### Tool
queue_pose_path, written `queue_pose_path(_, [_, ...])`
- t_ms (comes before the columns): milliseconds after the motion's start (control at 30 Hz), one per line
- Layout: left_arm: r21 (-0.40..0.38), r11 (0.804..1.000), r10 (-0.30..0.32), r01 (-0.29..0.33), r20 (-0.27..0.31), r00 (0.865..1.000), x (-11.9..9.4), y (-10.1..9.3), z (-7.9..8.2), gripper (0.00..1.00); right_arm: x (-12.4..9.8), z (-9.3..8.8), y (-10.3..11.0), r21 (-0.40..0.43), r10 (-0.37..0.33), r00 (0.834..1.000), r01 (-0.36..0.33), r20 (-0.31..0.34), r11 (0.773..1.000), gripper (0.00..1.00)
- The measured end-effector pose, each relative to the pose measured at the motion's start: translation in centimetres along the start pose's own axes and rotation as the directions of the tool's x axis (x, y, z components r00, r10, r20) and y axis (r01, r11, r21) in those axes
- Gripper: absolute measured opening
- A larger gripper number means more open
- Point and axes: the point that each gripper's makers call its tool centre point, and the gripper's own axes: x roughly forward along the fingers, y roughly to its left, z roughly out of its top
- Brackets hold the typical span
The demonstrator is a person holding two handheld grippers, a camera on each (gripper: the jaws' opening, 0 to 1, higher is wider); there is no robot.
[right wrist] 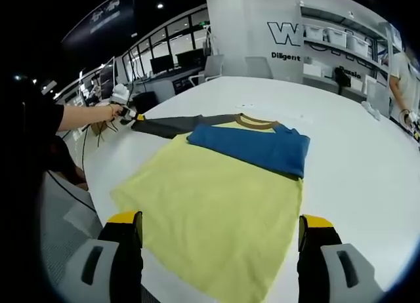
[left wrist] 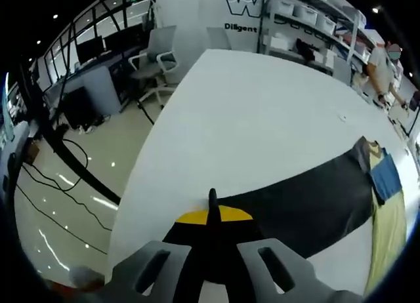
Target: Fold the garment on the visible template until the final outline fits inside the template.
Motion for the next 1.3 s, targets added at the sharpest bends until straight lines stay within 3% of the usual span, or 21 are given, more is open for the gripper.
queue_pose_path(367, [0.039,0.999,-0.029,0.026,0.065,0.997,-2.0,-1.3,2.0,0.02,0.1,0.3,0.0,-0.009,-0.002,1.0,0.002,0.0,1.0,0.97])
queue_pose_path(467, [0.048,0.997,-0.065,0.061,0.082,0.994,-2.8,-2.5,2.8,0.02,0.1,0.4,0.2,-0.007,0.005,1.0,-0.005,0.004,1.0,0.98])
queue_pose_path(633, [0.13,0.986,-0.118,0.101,0.128,0.985,-4.0,-4.5,4.6,0.02,0.2,0.4,0.4,-0.005,0.008,1.0,-0.008,-0.002,1.0,0.97])
queue_pose_path(667, [0.17,0.978,-0.147,0.123,0.136,0.98,-4.6,-5.6,5.1,0.02,0.2,0.4,0.4,-0.001,0.008,1.0,-0.008,0.0,1.0,0.97])
queue_pose_path(867, [0.2,0.959,-0.234,0.199,0.173,0.957,-6.9,-9.3,7.4,0.02,0.0,0.6,0.7,-0.006,0.012,1.0,-0.012,0.009,1.0,0.98])
queue_pose_path(1033, [0.27,0.938,-0.272,0.217,0.19,0.943,-8.4,-12.3,8.7,0.02,-0.1,0.6,0.7,-0.001,0.012,1.0,-0.012,0.012,1.0,0.98])
queue_pose_path(1133, [0.265,0.927,-0.323,0.266,0.202,0.925,-9.2,-14.4,9.4,0.02,-0.1,0.6,0.8,0.001,0.015,1.0,-0.015,0.015,1.0,0.98])
queue_pose_path(1200, [0.33,0.901,-0.36,0.281,0.209,0.909,-10.1,-16.4,10.1,0.02,-0.1,0.6,1.1,0.008,0.026,1.0,-0.026,0.016,1.0,0.98])
queue_pose_path(1267, [0.354,0.896,-0.362,0.27,0.226,0.905,-10.6,-17.5,10.6,0.02,-0.1,0.5,1.3,0.025,0.038,0.999,-0.039,0.018,0.999,0.99])
queue_pose_path(1300, [0.362,0.888,-0.381,0.284,0.231,0.895,-11.1,-18.6,10.8,0.02,0.0,0.6,1.4,0.022,0.04,0.999,-0.04,0.019,0.999,0.99])
